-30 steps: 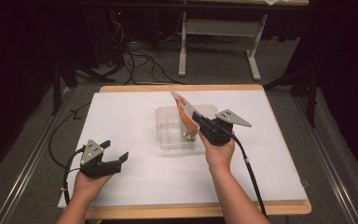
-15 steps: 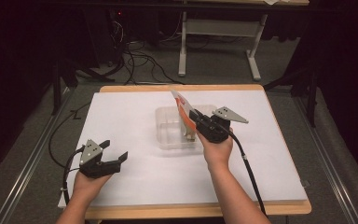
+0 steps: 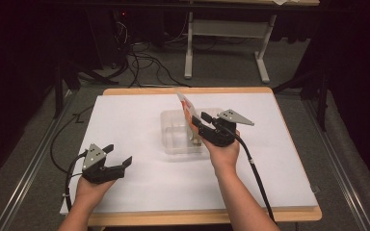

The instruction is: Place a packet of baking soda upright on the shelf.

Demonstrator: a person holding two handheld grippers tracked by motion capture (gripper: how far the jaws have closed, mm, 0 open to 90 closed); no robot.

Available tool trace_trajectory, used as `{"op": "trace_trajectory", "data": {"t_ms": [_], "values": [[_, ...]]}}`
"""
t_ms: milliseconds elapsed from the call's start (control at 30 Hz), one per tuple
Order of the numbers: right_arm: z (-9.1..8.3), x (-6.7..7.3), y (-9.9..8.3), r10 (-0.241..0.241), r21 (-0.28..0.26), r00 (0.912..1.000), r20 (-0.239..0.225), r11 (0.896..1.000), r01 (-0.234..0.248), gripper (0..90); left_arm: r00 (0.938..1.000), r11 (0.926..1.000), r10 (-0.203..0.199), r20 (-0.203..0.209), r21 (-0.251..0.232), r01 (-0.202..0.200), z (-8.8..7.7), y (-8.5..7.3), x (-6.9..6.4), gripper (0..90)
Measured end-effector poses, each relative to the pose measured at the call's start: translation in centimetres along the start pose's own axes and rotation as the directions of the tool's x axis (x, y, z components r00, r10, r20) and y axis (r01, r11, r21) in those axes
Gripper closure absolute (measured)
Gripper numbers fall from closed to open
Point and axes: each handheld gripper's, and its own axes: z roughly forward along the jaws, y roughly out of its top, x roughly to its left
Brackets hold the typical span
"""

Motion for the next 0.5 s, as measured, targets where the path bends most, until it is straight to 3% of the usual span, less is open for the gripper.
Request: {"op": "trace_trajectory", "data": {"t_ms": [333, 500], "values": [[-0.4, 0.0, -0.2, -0.054, 0.06, 0.9985, 0.006, 0.997, 0.054, 30.1, 1.0, 1.0, 0.004, 0.0, 0.003, -0.004, 0.1, 0.0, 0.0, 17.4], [-1.3, -0.1, -0.5, -0.081, 0.081, 0.9966, 0.019, 0.994, 0.079, 24.5, 1.0, 1.0, 0.002, -0.003, 0.001, -0.002, 0.1, 0.0, 0.1, 17.5]]}}
